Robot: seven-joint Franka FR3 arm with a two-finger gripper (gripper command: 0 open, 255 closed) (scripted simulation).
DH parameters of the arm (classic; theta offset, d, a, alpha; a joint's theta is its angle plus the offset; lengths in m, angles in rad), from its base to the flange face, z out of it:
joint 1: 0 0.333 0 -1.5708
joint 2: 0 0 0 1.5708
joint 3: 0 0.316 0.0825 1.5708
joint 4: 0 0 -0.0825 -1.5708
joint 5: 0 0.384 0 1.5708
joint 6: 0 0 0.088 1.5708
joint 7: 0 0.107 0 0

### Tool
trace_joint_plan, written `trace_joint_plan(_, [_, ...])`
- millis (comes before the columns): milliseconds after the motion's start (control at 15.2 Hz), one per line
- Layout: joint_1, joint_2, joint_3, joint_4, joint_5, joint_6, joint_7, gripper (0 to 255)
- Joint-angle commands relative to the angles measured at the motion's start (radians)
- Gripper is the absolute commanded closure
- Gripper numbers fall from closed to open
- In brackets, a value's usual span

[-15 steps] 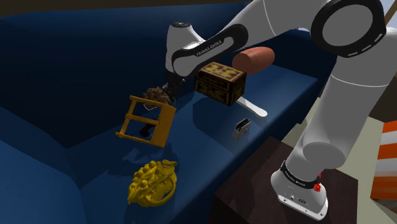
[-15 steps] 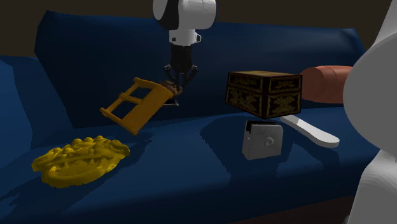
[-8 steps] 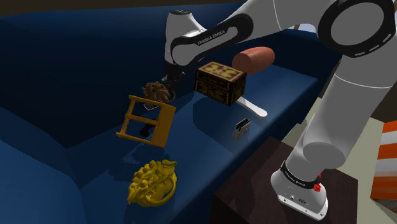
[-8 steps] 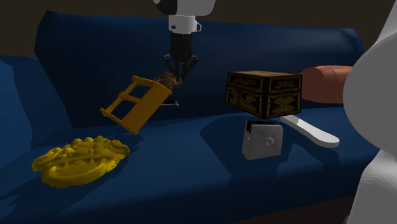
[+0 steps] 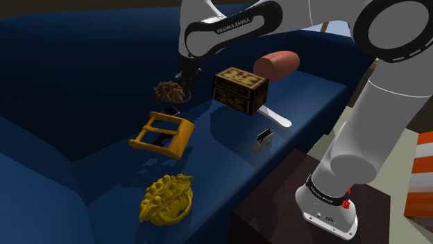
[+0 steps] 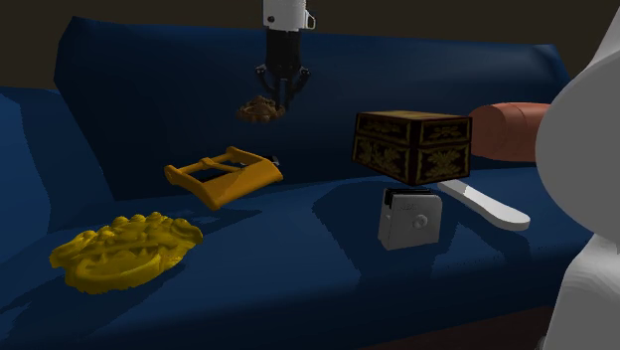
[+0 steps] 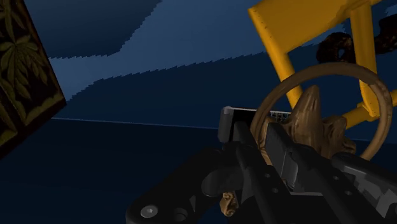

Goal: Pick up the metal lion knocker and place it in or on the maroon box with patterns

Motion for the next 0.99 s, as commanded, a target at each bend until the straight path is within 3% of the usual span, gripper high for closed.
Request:
trace_joint_plan(0, [0.0,-0.004,0.001,0.022,0.002,-0.026,-0.002,255])
trace_joint_plan(924, [0.001,-0.02,0.002,0.192,0.011,-0.21,-0.015,255])
